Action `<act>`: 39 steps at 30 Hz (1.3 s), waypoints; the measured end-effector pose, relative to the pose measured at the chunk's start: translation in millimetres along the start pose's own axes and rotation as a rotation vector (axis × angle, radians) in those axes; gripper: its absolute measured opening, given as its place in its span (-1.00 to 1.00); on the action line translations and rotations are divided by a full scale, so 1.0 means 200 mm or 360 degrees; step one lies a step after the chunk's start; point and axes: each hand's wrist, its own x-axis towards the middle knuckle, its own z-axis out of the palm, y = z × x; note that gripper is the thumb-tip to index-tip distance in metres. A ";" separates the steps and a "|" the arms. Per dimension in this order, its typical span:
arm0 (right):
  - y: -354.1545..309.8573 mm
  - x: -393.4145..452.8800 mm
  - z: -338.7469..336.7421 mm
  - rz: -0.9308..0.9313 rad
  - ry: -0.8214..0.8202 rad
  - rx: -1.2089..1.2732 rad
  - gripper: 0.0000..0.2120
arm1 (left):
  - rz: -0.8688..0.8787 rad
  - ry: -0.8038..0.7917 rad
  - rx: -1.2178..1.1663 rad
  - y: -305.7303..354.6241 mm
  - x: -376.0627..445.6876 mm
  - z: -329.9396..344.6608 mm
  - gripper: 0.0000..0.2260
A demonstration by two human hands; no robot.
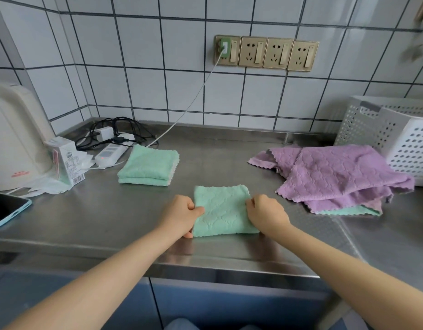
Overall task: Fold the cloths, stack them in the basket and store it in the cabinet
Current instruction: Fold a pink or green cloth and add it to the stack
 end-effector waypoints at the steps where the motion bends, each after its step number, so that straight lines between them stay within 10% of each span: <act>1: -0.01 -0.01 0.00 0.0002 0.0011 -0.0036 -0.77 | 0.0044 0.0058 0.0084 0.01 0.00 0.00 -0.76; 5: -0.04 -0.04 0.01 -0.0114 0.0194 -0.0264 -0.95 | 0.0217 0.0165 0.0418 0.02 -0.02 0.00 -0.75; 11: -0.01 -0.07 0.04 -0.0406 0.0352 -0.0661 -0.71 | 0.0246 0.0142 0.0436 -0.01 -0.01 0.02 -0.74; 24: 0.05 0.00 0.09 -0.0273 0.0262 -0.0383 -0.46 | -0.0338 -0.0122 -0.1660 0.07 0.02 0.00 -0.30; 33: -0.43 0.20 0.00 -0.0080 -0.0154 0.1376 -0.75 | 0.0069 0.0026 -0.1719 0.07 0.31 -0.41 -0.45; 39: -0.95 0.51 0.08 -0.0150 -0.0190 0.1687 -0.75 | 0.0114 0.0363 -0.1493 -0.10 0.66 -0.74 -0.56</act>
